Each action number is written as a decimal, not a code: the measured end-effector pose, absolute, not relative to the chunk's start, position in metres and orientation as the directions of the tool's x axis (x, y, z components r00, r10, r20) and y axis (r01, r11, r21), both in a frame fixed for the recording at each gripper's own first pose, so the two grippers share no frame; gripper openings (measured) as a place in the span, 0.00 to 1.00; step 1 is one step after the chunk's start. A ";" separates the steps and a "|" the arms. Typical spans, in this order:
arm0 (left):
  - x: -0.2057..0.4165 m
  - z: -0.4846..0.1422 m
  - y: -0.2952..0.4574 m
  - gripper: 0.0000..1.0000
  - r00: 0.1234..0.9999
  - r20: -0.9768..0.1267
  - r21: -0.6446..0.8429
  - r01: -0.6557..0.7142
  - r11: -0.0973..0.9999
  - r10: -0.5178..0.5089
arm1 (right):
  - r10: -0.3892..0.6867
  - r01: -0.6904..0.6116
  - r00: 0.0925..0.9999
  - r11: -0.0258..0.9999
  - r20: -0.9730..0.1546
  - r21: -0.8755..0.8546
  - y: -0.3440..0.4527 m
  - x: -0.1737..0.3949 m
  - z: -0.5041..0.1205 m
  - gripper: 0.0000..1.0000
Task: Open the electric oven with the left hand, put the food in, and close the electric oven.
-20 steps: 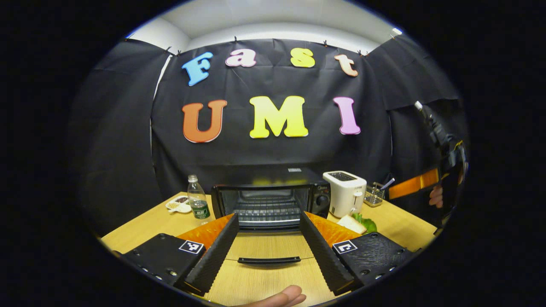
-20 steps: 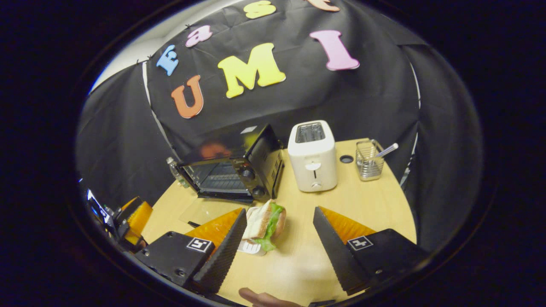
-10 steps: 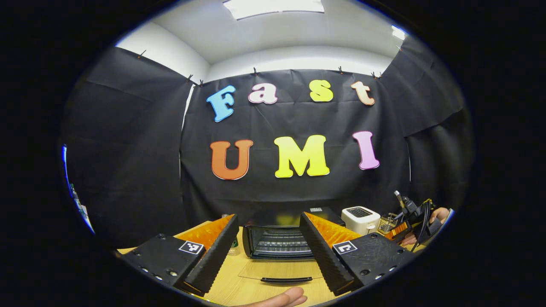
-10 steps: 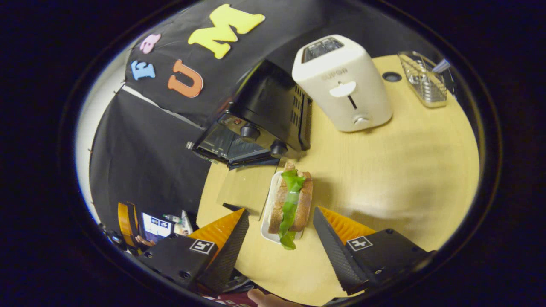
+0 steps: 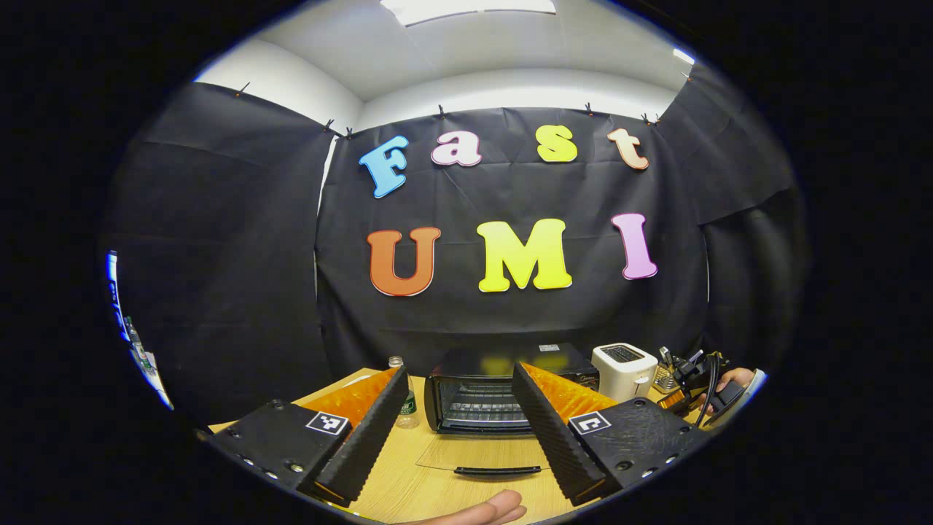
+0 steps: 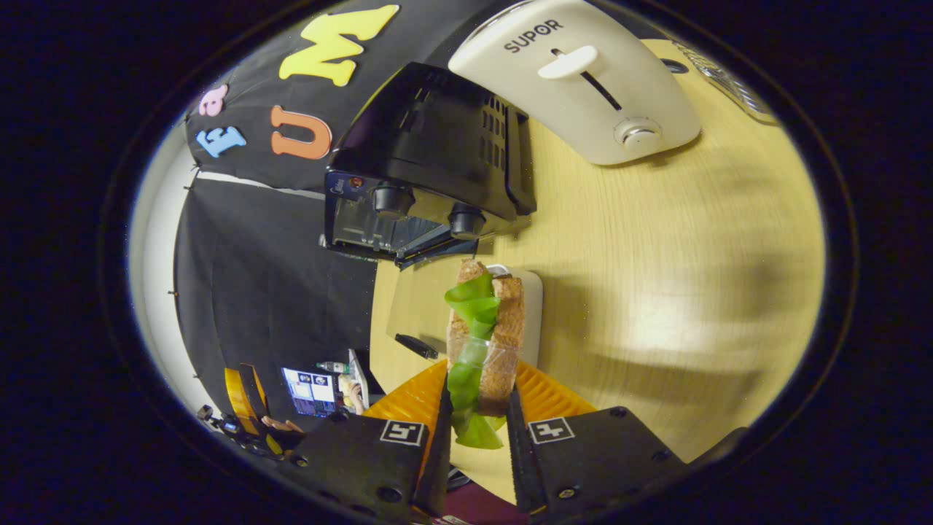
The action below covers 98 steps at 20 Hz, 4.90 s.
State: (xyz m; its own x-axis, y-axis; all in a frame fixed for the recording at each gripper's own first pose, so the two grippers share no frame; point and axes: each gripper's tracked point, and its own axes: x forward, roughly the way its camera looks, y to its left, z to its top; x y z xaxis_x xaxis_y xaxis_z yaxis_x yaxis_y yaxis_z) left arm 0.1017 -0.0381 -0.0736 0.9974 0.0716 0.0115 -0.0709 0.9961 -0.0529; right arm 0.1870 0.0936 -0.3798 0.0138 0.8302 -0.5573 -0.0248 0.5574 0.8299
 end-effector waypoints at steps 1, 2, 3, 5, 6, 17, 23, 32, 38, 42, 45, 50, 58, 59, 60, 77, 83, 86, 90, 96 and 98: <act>0.099 -0.073 -0.037 0.94 0.998 0.017 -0.061 -0.064 0.996 0.065 | 0.829 -0.022 0.028 0.560 -0.559 0.828 0.093 0.185 -0.376 0.39; 0.097 -0.074 -0.035 0.94 0.998 0.016 -0.065 -0.057 0.996 0.058 | 0.822 -0.021 0.048 0.569 -0.568 0.822 0.090 0.181 -0.372 0.39; 0.096 -0.076 -0.034 0.94 0.999 0.012 -0.069 -0.047 0.996 0.048 | 0.815 -0.020 0.063 0.577 -0.575 0.816 0.088 0.177 -0.368 0.39; 0.090 -0.079 -0.029 0.94 0.999 0.007 -0.073 -0.037 0.997 0.038 | 0.810 -0.012 0.097 0.582 -0.578 0.813 0.087 0.169 -0.359 0.39; 0.089 -0.080 -0.026 0.94 0.999 0.007 -0.076 -0.033 0.997 0.034 | 0.811 -0.010 0.115 0.578 -0.573 0.816 0.089 0.164 -0.353 0.39; 0.074 -0.101 0.007 0.94 1.000 0.008 -0.164 0.022 0.986 -0.021 | 0.798 0.006 0.437 0.458 -0.414 0.889 0.181 0.148 -0.313 0.38; 0.063 -0.115 0.027 0.94 0.999 -0.004 -0.163 0.037 0.986 -0.039 | 0.727 0.071 0.590 0.386 -0.351 0.920 0.281 0.183 -0.313 0.38; 0.040 -0.121 0.054 0.94 1.000 -0.024 -0.147 0.008 0.989 -0.012 | 0.405 0.103 0.866 0.427 -0.292 0.899 0.347 0.295 -0.350 0.39; 0.042 -0.137 0.065 0.94 0.997 -0.071 -0.122 -0.046 0.991 0.037 | 0.202 0.185 0.922 0.518 -0.329 0.835 0.346 0.353 -0.370 0.38; 0.042 -0.142 0.068 0.94 0.996 -0.080 -0.146 -0.057 0.988 0.045 | 0.192 0.185 0.919 0.560 -0.344 0.808 0.353 0.360 -0.376 0.40; 0.044 -0.146 0.071 0.94 0.995 -0.085 -0.146 -0.070 0.987 0.058 | 0.189 0.186 0.915 0.583 -0.356 0.791 0.355 0.360 -0.381 0.42; 0.040 -0.151 0.070 0.94 0.995 -0.090 -0.147 -0.064 0.987 0.051 | 0.184 0.166 0.909 0.664 -0.374 0.729 0.357 0.361 -0.379 0.47; 0.037 -0.157 0.081 0.94 0.994 -0.088 -0.140 -0.080 0.987 0.068 | 0.159 0.103 0.873 0.863 -0.460 0.495 0.355 0.359 -0.380 0.68; 0.036 -0.157 0.082 0.94 0.994 -0.089 -0.140 -0.082 0.987 0.070 | 0.166 0.077 0.865 0.888 -0.474 0.453 0.358 0.360 -0.379 0.70; 0.037 -0.156 0.083 0.94 0.993 -0.090 -0.142 -0.086 0.986 0.073 | 0.184 0.045 0.856 0.904 -0.483 0.424 0.360 0.359 -0.378 0.71; 0.030 -0.165 0.084 0.94 0.991 -0.119 -0.177 -0.077 0.981 0.056 | 0.331 -0.239 0.613 0.943 -0.718 0.231 0.375 0.288 -0.361 0.86; 0.033 -0.159 0.082 0.94 0.992 -0.115 -0.183 -0.068 0.981 0.047 | 0.371 -0.278 0.702 0.929 -0.607 0.246 0.348 0.264 -0.300 0.85; 0.038 -0.155 0.075 0.94 0.993 -0.112 -0.170 -0.053 0.984 0.034 | 0.393 -0.296 0.758 0.918 -0.521 0.262 0.323 0.244 -0.262 0.85; 0.052 -0.161 0.066 0.94 0.990 -0.137 -0.155 -0.049 0.987 0.028 | 0.402 -0.318 0.834 0.910 -0.378 0.267 0.280 0.216 -0.209 0.84; 0.087 -0.198 0.029 0.94 0.974 -0.225 -0.133 -0.017 0.991 -0.013 | 0.297 -0.271 0.943 0.947 -0.150 0.174 0.187 0.178 -0.126 0.77; 0.098 -0.218 0.017 0.94 0.960 -0.278 -0.128 -0.016 0.992 -0.020 | 0.283 -0.268 0.953 0.954 -0.110 0.136 0.160 0.165 -0.113 0.84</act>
